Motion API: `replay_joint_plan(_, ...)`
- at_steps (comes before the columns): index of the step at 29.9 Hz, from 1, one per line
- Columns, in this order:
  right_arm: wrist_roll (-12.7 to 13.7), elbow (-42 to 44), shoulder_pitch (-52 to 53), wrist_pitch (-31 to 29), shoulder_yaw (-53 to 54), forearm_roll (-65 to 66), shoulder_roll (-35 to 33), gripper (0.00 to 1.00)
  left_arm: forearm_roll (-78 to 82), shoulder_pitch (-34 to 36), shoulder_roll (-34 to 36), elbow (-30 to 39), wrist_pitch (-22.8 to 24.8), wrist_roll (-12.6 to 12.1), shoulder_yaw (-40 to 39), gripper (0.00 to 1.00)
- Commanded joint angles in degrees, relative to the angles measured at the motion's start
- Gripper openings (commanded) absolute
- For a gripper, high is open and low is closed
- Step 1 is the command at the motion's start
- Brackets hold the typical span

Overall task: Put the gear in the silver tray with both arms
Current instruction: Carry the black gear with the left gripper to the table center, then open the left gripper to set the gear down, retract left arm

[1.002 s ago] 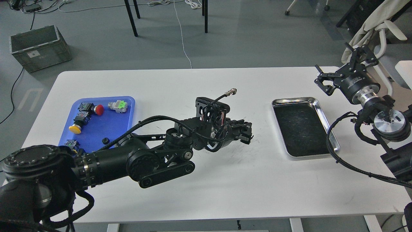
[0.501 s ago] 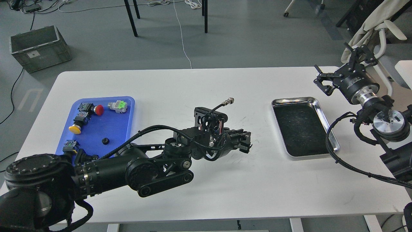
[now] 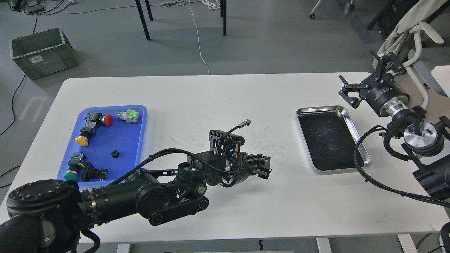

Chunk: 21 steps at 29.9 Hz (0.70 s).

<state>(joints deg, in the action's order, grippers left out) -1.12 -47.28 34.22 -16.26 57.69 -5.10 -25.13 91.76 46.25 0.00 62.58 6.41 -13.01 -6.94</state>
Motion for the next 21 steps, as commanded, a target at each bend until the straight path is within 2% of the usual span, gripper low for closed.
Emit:
replay_joint_plan(1,0.0,-0.1,0.1,0.1,0.0,0.0,0.0,1.0,0.1,-0.1,0.0,-0.1,0.0,0.0,0.0,0.24)
replay_joint_plan(4,0.0,-0.1,0.1,0.1,0.0,0.0,0.0,1.0,0.0,-0.1,0.0,-0.1,0.0,0.0,0.0,0.31)
replay_joint_plan(5,0.0,-0.1,0.1,0.1,0.0,0.0,0.0,1.0,0.0,-0.1,0.0,0.0,0.0,0.0,0.0,0.39)
replay_joint_plan(7,0.0,-0.1,0.1,0.1,0.0,0.0,0.0,1.0,-0.2,-0.1,0.0,-0.1,0.0,0.0,0.0,0.69)
replay_joint_plan(10,0.0,-0.1,0.2,0.1,0.0,0.0,0.0,1.0,-0.4,-0.1,0.0,0.3,-0.1,0.1,-0.1,0.96)
replay_joint_plan(16,0.0,-0.1,0.5,0.2,0.1,0.0,0.0,1.0,-1.0,0.9,0.0,0.4,-0.9,0.2,-1.8,0.98)
replay_joint_plan(21,0.1,-0.1,0.7,0.2,0.1,0.0,0.0,1.0,-1.6,3.1,0.0,0.4,-1.0,0.2,-10.5,0.98)
